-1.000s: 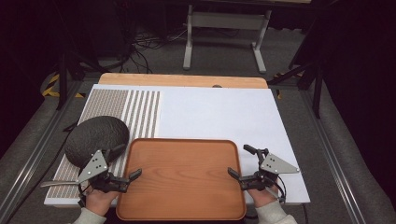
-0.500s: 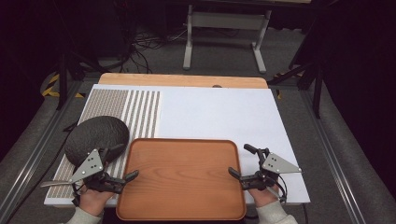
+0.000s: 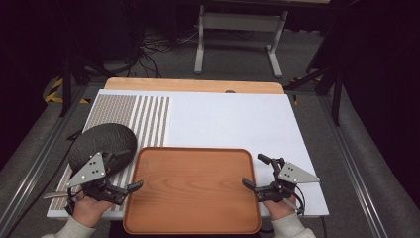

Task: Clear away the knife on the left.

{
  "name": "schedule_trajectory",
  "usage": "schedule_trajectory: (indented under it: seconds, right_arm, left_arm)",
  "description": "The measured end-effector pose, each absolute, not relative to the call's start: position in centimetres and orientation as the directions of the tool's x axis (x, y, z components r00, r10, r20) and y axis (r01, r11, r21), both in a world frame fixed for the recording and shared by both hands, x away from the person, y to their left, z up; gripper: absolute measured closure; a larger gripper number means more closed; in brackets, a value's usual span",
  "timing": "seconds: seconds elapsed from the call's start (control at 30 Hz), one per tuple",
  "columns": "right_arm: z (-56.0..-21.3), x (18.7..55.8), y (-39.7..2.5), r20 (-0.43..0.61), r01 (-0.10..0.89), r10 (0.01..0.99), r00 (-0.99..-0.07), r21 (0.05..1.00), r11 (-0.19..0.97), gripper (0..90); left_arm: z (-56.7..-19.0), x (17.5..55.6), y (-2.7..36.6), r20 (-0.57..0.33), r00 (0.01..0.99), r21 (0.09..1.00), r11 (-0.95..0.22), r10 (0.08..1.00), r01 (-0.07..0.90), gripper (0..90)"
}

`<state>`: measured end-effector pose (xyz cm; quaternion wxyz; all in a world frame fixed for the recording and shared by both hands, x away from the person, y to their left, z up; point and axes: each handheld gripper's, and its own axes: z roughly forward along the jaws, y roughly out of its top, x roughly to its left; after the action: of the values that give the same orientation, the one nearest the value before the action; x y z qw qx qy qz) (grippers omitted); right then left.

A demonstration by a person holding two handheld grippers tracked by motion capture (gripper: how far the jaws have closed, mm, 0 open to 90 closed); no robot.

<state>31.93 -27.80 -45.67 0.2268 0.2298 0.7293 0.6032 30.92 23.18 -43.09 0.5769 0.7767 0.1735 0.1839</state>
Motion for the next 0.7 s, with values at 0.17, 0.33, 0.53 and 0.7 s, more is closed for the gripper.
schedule_trajectory:
  seconds: [0.17, 0.33, 0.53, 0.7]
  right_arm:
    - [-45.7, 32.0, -27.7, -0.048, 0.067, 0.603, -0.796, 0.984, 0.167, 3.7]
    - [-45.7, 31.9, -27.7, -0.049, 0.068, 0.600, -0.798, 0.983, 0.171, 3.8]
    - [-45.7, 31.9, -27.7, -0.046, 0.072, 0.598, -0.800, 0.983, 0.171, 4.1]
    - [-45.7, 31.9, -27.7, -0.044, 0.073, 0.597, -0.801, 0.982, 0.171, 4.1]
  left_arm:
    - [-42.2, 31.0, 23.1, 0.107, 0.886, 0.946, -0.321, 0.452, 0.050, 2.4]
    - [-41.8, 31.1, 23.2, 0.122, 0.889, 0.925, -0.375, 0.442, 0.060, 3.5]
    - [-41.3, 31.3, 23.6, 0.099, 0.910, 0.897, -0.431, 0.403, 0.093, 5.0]
    - [-40.7, 31.4, 24.2, 0.092, 0.927, 0.874, -0.476, 0.364, 0.100, 5.8]
